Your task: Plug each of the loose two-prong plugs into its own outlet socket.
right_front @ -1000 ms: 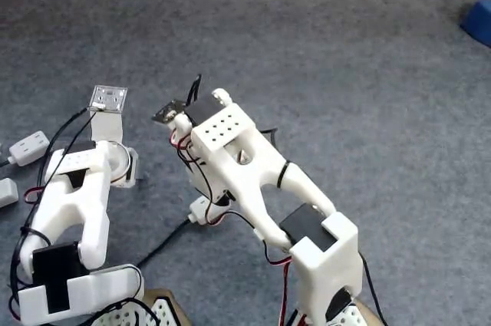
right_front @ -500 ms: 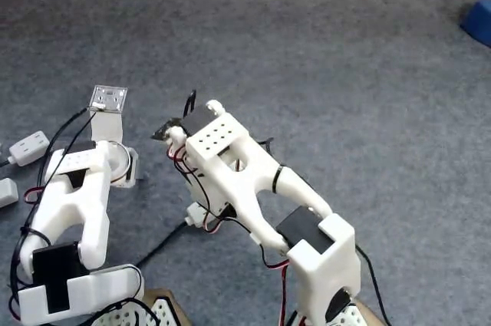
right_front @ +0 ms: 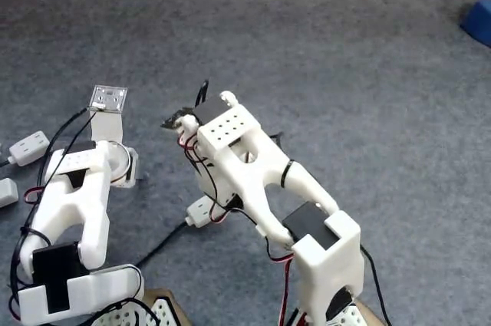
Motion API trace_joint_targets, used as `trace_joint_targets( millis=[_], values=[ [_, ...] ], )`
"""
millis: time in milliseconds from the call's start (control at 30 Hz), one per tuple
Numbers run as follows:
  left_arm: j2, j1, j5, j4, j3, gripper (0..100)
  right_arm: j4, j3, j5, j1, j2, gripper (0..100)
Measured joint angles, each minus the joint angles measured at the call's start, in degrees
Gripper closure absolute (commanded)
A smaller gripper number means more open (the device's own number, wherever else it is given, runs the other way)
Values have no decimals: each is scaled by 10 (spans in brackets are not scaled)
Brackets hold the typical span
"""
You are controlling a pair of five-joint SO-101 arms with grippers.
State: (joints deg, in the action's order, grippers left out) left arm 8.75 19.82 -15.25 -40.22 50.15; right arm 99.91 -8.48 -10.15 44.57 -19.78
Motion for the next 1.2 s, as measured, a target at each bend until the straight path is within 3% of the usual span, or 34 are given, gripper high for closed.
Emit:
trace_joint_targets(
  millis=[567,700,1200],
  values=[
    [0,0,0,0,0,790,0,0,0,47,0,966],
    [0,0,0,0,1,790,0,0,-1,47,0,912],
    [0,0,0,0,1,790,-5,-25,-2,47,0,910]
  ],
)
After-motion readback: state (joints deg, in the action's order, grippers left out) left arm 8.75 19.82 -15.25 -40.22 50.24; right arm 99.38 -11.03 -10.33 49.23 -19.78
